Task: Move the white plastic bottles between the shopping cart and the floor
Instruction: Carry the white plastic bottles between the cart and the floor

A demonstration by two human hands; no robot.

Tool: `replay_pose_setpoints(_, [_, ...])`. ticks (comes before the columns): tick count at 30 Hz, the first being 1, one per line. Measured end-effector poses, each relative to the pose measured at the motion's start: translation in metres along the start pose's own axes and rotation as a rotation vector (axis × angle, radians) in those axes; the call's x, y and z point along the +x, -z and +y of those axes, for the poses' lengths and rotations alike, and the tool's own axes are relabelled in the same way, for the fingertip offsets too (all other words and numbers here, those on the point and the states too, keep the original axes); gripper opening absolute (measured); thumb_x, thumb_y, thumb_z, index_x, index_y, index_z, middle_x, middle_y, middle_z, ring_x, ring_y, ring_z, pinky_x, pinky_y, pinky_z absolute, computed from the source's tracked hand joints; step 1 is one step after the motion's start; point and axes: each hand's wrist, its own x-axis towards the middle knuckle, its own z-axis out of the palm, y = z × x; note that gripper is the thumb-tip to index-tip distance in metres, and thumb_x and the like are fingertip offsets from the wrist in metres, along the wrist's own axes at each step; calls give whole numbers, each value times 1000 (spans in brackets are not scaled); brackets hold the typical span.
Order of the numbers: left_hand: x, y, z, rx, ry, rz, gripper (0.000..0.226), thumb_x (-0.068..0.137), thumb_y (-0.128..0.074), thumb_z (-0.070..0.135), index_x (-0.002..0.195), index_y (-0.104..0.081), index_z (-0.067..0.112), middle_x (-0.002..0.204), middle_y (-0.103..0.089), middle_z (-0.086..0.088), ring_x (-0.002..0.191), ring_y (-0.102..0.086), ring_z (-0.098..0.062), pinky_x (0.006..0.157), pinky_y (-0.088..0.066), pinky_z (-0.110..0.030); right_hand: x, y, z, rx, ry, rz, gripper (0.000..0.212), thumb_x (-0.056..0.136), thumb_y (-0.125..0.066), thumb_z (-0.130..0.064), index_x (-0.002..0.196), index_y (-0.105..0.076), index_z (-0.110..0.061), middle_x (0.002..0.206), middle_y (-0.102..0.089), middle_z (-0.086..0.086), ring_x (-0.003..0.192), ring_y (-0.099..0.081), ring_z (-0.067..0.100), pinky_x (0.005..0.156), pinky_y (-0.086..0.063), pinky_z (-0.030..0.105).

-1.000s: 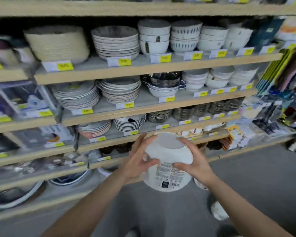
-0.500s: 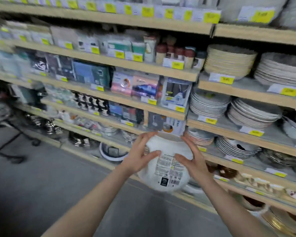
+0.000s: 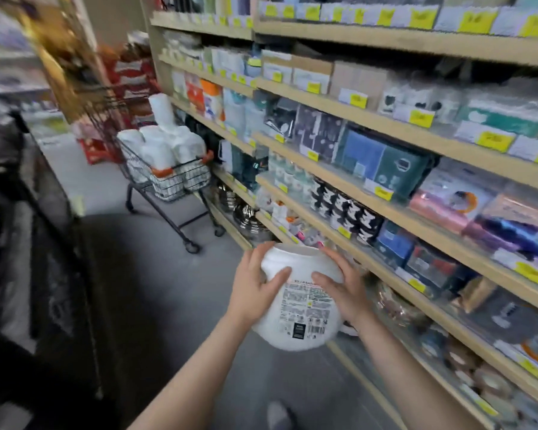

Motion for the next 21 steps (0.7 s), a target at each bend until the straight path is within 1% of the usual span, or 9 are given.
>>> replay_pose_setpoints(2, [23,19,-29,12,31,57,58,77,-52,62,127,-48,33,120,-51,9,114,-43,0,94,-32,-12,43,-30,2,-1,14,-50,65,52,-70,-54,114,-58,-41,115,-60,-14,104,-61,11,90,-51,33])
replay_pose_setpoints(5, [68,45,-70,34,81,110,55,76,-51,61,125,-45,38,121,-49,11,114,-44,0,94,-32,-13,112,-72,6,-26,66,-122,58,52,-67,-57,107,-56,-43,111,-59,-16,100,-58,0,88,-47,22])
replay_pose_setpoints(7, [99,63,-95,42,137,123,61,75,-50,62,129,-44,34,123,-47,9,112,-44,1,94,-33,-17,159,-100,8,-29,69,-186,56,53,-66,-59,106,-55,-45,113,-57,-12,101,-58,3,86,-47,23])
replay_pose_setpoints(10, [147,94,-132,73,188,162,64,75,-51,63,130,-43,32,122,-47,7,113,-46,-3,96,-36,-21,229,-144,6,-27,86,-283,55,53,-64,-60,105,-54,-45,113,-56,-17,101,-55,-2,80,-43,11])
replay_pose_setpoints(11, [163,105,-143,84,205,184,62,75,-51,63,129,-43,33,121,-47,7,112,-46,-4,96,-36,-21,251,-158,4,-38,95,-310,55,53,-63,-61,105,-53,-45,113,-56,-18,101,-55,-1,79,-42,10])
replay_pose_setpoints(14, [204,138,-177,109,246,231,60,74,-50,64,127,-41,38,119,-47,8,110,-47,-5,92,-36,-16,313,-204,-2,-56,116,-377,61,54,-63,-62,111,-53,-41,117,-56,-6,104,-56,10,82,-44,22])
replay_pose_setpoints(17, [240,171,-214,137,285,285,69,73,-50,64,131,-43,28,121,-46,7,112,-46,-7,97,-37,-24,363,-253,-7,-54,106,-444,62,55,-63,-62,112,-52,-40,117,-57,-4,103,-58,12,80,-48,27])
replay_pose_setpoints(19, [263,193,-242,150,292,305,68,74,-50,63,131,-43,28,120,-45,8,111,-45,-5,99,-37,-26,395,-286,-6,-48,93,-471,59,56,-65,-60,111,-53,-41,112,-60,-5,100,-61,14,84,-52,35])
replay_pose_setpoints(21, [285,216,-274,162,292,312,67,74,-50,63,131,-43,29,120,-46,8,111,-46,-6,99,-38,-28,427,-320,-4,-51,101,-486,56,58,-67,-59,109,-53,-42,111,-60,-4,100,-61,16,89,-52,43])
